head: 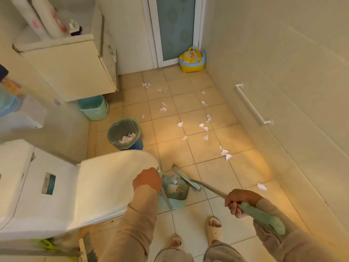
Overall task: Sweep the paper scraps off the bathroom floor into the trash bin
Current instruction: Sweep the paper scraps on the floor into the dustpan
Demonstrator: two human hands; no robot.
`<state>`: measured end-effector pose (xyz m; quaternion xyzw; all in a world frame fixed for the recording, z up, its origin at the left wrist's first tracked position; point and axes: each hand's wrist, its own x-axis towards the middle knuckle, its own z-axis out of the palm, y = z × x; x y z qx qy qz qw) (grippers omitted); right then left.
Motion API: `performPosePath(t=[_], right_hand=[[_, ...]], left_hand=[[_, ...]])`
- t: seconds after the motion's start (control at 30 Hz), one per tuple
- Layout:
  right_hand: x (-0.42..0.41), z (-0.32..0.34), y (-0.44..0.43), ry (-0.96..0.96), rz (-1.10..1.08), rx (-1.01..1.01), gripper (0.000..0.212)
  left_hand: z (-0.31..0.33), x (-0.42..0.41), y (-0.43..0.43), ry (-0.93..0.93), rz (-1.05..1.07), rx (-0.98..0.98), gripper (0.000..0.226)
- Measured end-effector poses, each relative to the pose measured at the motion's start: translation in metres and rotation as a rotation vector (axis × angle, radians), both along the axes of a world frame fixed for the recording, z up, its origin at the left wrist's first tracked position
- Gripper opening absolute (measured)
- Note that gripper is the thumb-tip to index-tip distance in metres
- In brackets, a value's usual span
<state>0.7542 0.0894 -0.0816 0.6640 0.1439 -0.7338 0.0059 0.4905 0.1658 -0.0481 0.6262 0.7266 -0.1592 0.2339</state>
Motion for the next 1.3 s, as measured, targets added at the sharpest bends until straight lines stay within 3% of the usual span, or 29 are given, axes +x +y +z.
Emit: performPosePath(t=[0.53, 0.73, 1.3], right_hand=[[0.023, 0.006, -0.116, -0.116, -0.588, 0.098, 0.041], [0.067, 0.014, -0.137, -0.189, -0.723, 0.121, 0.038], [0.203, -0.009, -0.119, -0.456, -0.724, 0.093, 0.027]], left_hand=[[0.0, 0.056, 0.009, 0.064, -0.661, 0.102, 0.035], [0.002, 0.106, 0.015, 0.056, -0.776, 0.124, 0.036], [-0.008, 0.262, 0.032, 0.084, -0.972, 0.054, 0.03]])
